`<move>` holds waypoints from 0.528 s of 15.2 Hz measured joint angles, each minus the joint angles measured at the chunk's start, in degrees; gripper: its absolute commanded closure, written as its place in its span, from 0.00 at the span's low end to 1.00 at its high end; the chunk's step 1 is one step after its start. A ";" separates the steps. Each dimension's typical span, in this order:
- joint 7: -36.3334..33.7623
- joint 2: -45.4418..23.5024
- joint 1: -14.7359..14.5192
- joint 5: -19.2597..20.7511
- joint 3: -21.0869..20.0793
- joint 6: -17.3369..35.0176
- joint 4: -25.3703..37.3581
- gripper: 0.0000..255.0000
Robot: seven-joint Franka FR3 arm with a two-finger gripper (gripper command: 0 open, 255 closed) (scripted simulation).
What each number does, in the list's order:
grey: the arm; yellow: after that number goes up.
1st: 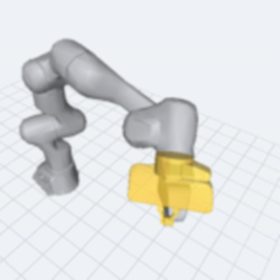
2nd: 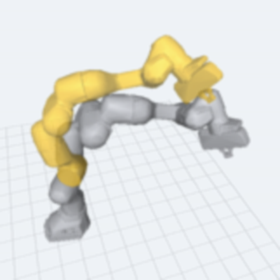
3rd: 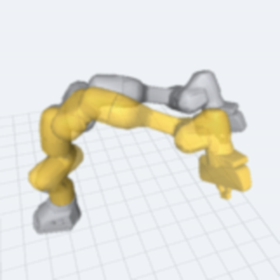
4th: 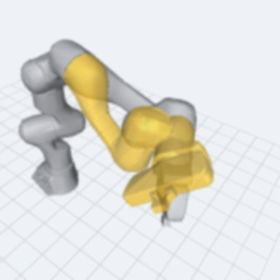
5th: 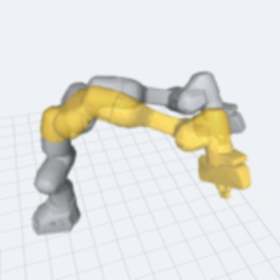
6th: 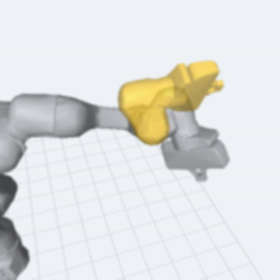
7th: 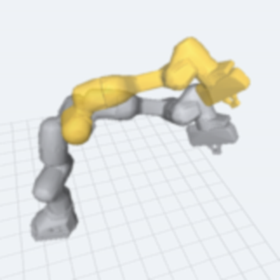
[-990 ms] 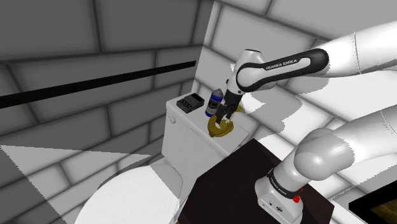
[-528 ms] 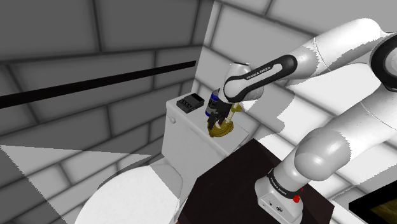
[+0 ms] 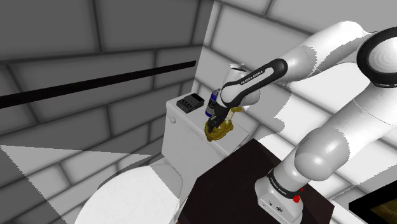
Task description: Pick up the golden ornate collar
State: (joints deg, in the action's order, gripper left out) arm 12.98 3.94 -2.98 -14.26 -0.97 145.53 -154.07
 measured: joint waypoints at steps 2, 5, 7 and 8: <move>-0.01 -0.11 0.12 0.02 0.16 0.22 0.09 1.00; 0.03 -0.37 0.04 -0.10 0.08 0.46 0.19 1.00; -0.04 -0.65 0.01 -0.09 0.05 0.34 0.45 1.00; -0.07 -0.41 -0.01 -0.03 0.05 0.14 0.32 1.00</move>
State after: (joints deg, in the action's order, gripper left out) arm 12.91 3.53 -2.98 -14.29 -0.92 145.67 -153.75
